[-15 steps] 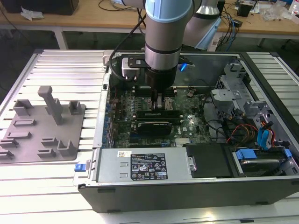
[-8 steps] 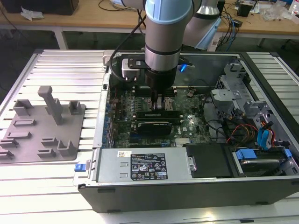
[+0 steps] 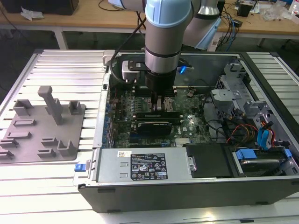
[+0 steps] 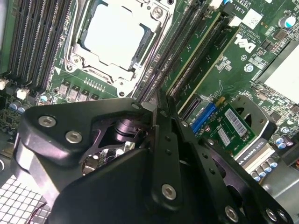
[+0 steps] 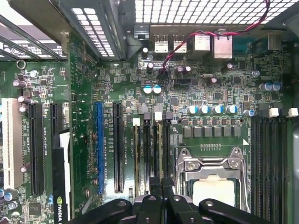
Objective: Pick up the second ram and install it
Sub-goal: 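Insert the second ram into the second slot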
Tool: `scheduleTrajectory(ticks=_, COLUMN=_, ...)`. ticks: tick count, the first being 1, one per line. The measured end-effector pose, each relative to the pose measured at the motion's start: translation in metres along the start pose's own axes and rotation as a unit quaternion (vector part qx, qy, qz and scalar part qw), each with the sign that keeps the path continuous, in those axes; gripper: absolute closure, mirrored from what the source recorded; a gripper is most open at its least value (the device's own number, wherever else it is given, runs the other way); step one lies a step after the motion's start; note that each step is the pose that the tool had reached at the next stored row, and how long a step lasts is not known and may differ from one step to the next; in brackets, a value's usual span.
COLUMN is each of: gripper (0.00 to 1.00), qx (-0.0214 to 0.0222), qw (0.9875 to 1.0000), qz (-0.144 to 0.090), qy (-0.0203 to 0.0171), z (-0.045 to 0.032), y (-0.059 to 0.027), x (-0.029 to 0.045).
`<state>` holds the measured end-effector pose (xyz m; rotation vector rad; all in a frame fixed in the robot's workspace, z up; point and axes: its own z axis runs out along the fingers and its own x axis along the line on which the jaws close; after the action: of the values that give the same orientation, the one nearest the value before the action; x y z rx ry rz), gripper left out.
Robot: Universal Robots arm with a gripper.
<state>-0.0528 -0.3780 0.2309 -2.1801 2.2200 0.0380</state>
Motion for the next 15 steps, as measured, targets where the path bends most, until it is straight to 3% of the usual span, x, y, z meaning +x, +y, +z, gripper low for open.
scheduleTrajectory(ticks=11, gripper=0.90, qx=0.0002, qw=1.0000, qz=0.000, qy=-0.0004, z=0.0045, y=0.0000, x=0.0001)
scheduleTrajectory(ticks=12, gripper=0.84, qx=0.0001, qw=1.0000, qz=0.000, qy=-0.0002, z=0.0044, y=0.0000, x=0.0001)
scheduleTrajectory(ticks=15, gripper=0.84, qx=0.0000, qw=1.0000, qz=0.000, qy=0.0000, z=0.0042, y=0.0000, x=0.0001)
